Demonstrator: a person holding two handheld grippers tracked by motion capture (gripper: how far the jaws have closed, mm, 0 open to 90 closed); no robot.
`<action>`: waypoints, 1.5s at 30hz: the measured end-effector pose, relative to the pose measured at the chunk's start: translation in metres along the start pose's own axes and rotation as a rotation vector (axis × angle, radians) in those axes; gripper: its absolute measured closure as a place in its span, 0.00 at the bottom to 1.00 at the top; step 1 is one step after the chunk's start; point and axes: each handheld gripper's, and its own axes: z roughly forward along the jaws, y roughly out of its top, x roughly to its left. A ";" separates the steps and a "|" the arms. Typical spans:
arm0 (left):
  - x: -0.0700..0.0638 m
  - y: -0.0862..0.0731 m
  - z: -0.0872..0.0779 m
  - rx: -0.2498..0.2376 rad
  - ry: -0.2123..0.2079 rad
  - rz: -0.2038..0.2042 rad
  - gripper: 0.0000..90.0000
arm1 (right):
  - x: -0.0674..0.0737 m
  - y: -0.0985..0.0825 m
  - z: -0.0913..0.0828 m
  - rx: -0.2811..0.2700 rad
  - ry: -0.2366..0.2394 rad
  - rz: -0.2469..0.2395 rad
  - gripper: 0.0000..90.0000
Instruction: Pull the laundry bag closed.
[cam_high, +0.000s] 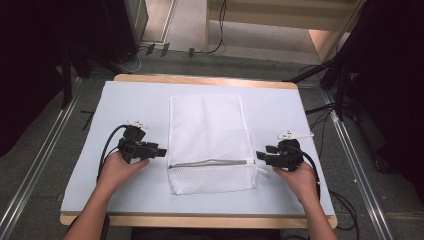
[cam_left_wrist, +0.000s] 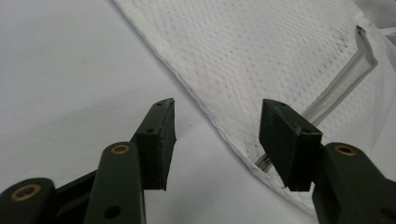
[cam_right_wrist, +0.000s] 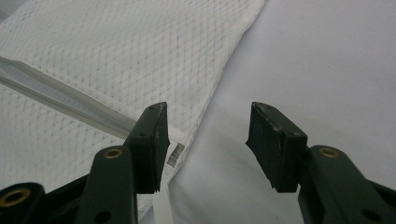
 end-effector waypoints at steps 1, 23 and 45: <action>0.001 0.000 0.000 0.002 -0.006 -0.002 0.49 | 0.000 0.000 -0.001 0.003 0.003 0.009 0.57; 0.005 -0.007 0.001 -0.001 -0.008 -0.005 0.44 | 0.001 0.000 0.001 0.053 0.011 -0.011 0.59; 0.003 -0.005 0.001 0.012 -0.020 0.006 0.55 | 0.002 -0.001 0.001 0.069 0.036 0.039 0.61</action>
